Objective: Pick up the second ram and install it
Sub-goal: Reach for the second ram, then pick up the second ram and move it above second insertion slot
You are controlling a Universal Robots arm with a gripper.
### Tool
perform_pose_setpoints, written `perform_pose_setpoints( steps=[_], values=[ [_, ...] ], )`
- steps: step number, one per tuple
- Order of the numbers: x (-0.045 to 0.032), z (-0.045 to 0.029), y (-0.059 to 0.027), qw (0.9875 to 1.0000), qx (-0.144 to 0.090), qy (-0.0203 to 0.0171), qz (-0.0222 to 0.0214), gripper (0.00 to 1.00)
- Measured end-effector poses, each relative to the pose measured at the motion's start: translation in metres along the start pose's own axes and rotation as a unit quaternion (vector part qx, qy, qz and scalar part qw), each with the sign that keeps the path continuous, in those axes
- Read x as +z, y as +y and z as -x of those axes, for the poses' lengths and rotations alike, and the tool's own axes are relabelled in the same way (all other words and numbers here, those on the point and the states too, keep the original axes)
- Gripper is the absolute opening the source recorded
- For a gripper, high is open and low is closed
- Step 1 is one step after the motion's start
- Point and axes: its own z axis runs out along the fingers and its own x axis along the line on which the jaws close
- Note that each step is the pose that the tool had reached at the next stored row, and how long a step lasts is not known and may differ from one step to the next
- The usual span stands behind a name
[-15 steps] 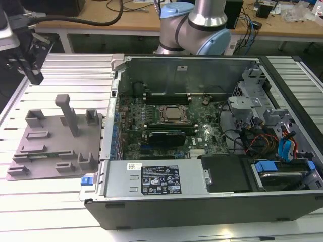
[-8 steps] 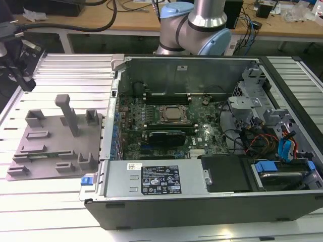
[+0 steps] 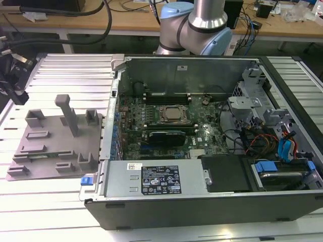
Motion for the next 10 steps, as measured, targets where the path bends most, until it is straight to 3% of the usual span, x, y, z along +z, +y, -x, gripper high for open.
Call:
perform_pose_setpoints(
  steps=[9, 10],
  values=[
    [0.0000, 0.0000, -0.0002, 1.0000, 0.000, 0.0000, 0.0000, 0.08],
    [-0.0001, 0.0000, -0.0002, 0.9999, -0.010, 0.0005, 0.0002, 0.08]
  ],
)
